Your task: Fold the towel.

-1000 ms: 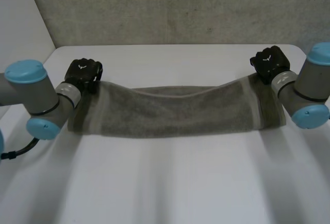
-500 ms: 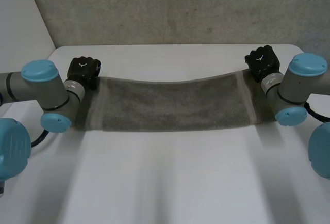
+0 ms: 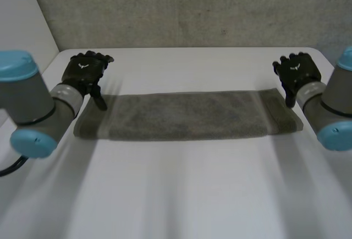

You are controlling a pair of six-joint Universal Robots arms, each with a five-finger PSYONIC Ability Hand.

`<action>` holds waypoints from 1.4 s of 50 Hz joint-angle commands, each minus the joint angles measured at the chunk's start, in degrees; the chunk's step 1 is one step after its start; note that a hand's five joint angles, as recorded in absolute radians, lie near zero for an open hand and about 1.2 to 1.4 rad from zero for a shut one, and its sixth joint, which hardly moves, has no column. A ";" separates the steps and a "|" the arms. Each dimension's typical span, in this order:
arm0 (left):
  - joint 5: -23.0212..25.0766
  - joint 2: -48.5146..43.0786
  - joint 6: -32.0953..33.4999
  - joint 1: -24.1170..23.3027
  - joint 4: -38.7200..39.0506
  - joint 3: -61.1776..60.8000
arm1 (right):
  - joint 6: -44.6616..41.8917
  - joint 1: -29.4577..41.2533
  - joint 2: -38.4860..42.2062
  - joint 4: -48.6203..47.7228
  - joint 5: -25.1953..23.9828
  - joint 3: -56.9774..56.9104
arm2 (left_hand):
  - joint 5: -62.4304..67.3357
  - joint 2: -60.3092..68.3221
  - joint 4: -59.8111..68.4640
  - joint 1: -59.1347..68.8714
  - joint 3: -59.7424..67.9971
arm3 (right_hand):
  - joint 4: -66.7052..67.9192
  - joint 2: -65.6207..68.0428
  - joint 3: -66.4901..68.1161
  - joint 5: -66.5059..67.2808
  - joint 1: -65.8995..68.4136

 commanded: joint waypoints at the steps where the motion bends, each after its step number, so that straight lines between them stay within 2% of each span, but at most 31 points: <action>1: -0.02 10.31 -0.08 -0.52 10.26 -18.05 | 1.37 -0.21 -5.91 3.64 -3.04 11.67 | -12.07 -4.61 -4.94 -5.09 -3.72 | -4.54 -4.19 -3.93 -3.14 -3.08; 7: -0.02 13.75 -1.39 -1.14 18.18 -26.15 | 1.37 -2.84 -5.56 3.21 -6.03 14.50 | -12.07 -4.61 -4.94 -5.09 -3.72 | -4.54 -4.19 -3.93 -3.14 -3.08; 11: -0.11 13.84 -2.01 -1.31 20.13 -27.39 | 1.37 -3.82 -4.33 2.42 -8.23 14.41 | -12.07 -4.61 -4.94 -5.09 -3.72 | -3.45 -3.10 -2.84 -2.04 -1.99; 13: -0.11 13.84 -2.10 -1.58 20.57 -27.66 | 1.46 -4.95 -1.79 1.02 -10.33 13.71 | -12.07 -4.61 -4.94 -5.09 -3.72 | 1.74 2.09 2.35 3.15 3.20; 19: -0.11 13.84 -2.10 -2.54 20.74 -27.92 | 1.46 -6.10 0.60 -1.71 -11.75 12.57 | -12.07 -4.61 -4.94 -5.09 -3.72 | 12.36 12.71 12.97 13.77 13.82; 21: -0.11 13.84 -2.10 -2.63 20.74 -28.01 | 1.46 -6.36 2.26 -2.85 -12.10 11.43 | -12.07 -4.61 -4.94 -5.09 -3.72 | 20.56 20.91 21.17 21.97 22.02; 24: -0.11 13.84 -2.10 -2.72 20.74 -28.01 | 1.46 -6.54 3.32 -3.03 -12.10 10.81 | -12.07 -4.61 -4.94 -5.09 -3.72 | 24.98 25.33 25.59 26.38 26.44; 26: -0.11 13.75 -2.10 -2.98 20.74 -28.01 | 1.29 -6.63 4.55 -3.03 -12.19 9.76 | -12.07 -4.61 -4.94 -5.09 -3.72 | 39.86 40.21 40.47 41.27 41.32; 27: -0.11 13.75 -2.10 -2.98 20.74 -28.01 | 1.29 -6.63 4.55 -3.03 -12.19 9.76 | -12.07 -4.61 -4.94 -5.09 -3.72 | 39.95 40.30 40.56 41.36 41.41; 29: -0.11 13.75 -2.10 -3.07 20.83 -28.01 | 1.28 -7.15 4.64 -3.03 -12.01 8.97 | -12.07 -4.61 -4.94 -5.09 -3.72 | 61.87 62.22 62.48 63.28 63.33; 31: -0.11 13.75 -2.10 -3.07 20.92 -28.01 | 1.37 -7.85 4.73 -2.95 -11.93 8.70 | -12.07 -4.61 -4.94 -5.09 -3.72 | 65.42 65.77 66.03 66.83 66.88; 43: -0.02 13.58 -2.10 -3.07 22.06 -28.63 | 0.67 -16.74 3.67 -1.28 -10.96 7.91 | -12.07 -4.61 -4.94 -5.09 -3.72 | 65.46 65.81 66.07 66.86 66.92; 45: -0.02 13.66 -2.10 -3.07 22.32 -28.63 | 0.32 -20.67 2.10 -0.23 -10.96 6.34 | -12.07 -4.61 -4.94 -5.09 -3.72 | 65.46 65.81 66.07 66.86 66.92; 48: -0.02 13.67 -2.10 -3.07 22.32 -28.63 | -1.08 -22.53 -0.53 1.18 -11.48 3.97 | -12.07 -4.61 -4.94 -5.09 -3.72 | 65.46 65.81 66.07 66.86 66.92; 54: -0.02 13.75 -2.10 -3.07 22.32 -28.63 | -4.07 -21.92 -3.36 2.94 -11.57 0.53 | -12.07 -4.61 -4.94 -5.09 -3.72 | 65.46 65.81 66.07 66.86 66.92; 56: -0.02 13.75 -2.10 -3.07 22.32 -28.71 | -4.08 -16.25 -5.02 3.30 -11.75 -0.87 | -12.07 -4.61 -4.94 -5.09 -3.72 | 65.46 65.81 66.07 66.86 66.92; 57: -0.02 13.75 -2.10 -3.16 22.32 -28.71 | -4.07 -16.21 -5.03 3.30 -11.75 -0.88 | -12.07 -4.61 -4.94 -5.09 -3.72 | 65.46 65.81 66.07 66.86 66.92; 58: -0.02 13.75 -2.10 -3.16 22.32 -28.71 | -3.99 -11.86 -5.72 3.03 -12.01 -1.40 | -12.07 -4.61 -4.94 -5.09 -3.72 | 65.46 65.81 66.07 66.86 66.92; 59: -0.02 13.75 -2.10 -3.16 22.32 -28.71 | -3.99 -11.81 -5.73 3.03 -12.01 -1.41 | -12.07 -4.61 -4.94 -5.09 -3.72 | 65.46 65.81 66.07 66.86 66.92; 61: -0.02 13.75 -2.10 -3.16 22.32 -28.71 | -4.25 -3.16 -6.70 2.42 -11.75 -2.54 | -12.07 -4.61 -4.94 -5.09 -3.72 | 65.46 65.81 66.07 66.86 66.92; 62: -0.02 13.75 -2.10 -3.16 22.32 -28.71 | -4.25 -3.11 -6.70 2.42 -11.75 -2.55 | -12.07 -4.61 -4.94 -5.09 -3.72 | 65.46 65.81 66.07 66.86 66.92; 64: -0.02 13.84 -2.10 -3.25 22.32 -28.80 | -4.60 6.68 -5.74 1.02 -11.49 -4.65 | -12.07 -4.61 -4.94 -5.09 -3.72 | 65.46 65.81 66.07 66.86 66.92; 65: -0.02 13.84 -2.10 -3.25 22.32 -28.80 | -4.60 6.73 -5.73 1.01 -11.49 -4.66 | -12.07 -4.61 -4.94 -5.09 -3.72 | 65.46 65.81 66.07 66.86 66.92; 67: -0.02 13.75 -2.10 -3.33 22.32 -28.80 | -4.78 15.92 -1.45 -1.26 -11.05 -6.76 | -12.07 -4.61 -4.94 -5.09 -3.72 | 65.46 65.81 66.07 66.86 66.92; 70: -0.02 13.75 -2.01 -3.51 22.32 -28.80 | -4.78 20.09 1.04 -2.59 -10.96 -8.09 | -12.07 -4.61 -4.94 -5.09 -3.72 | 65.46 65.81 66.07 66.86 66.92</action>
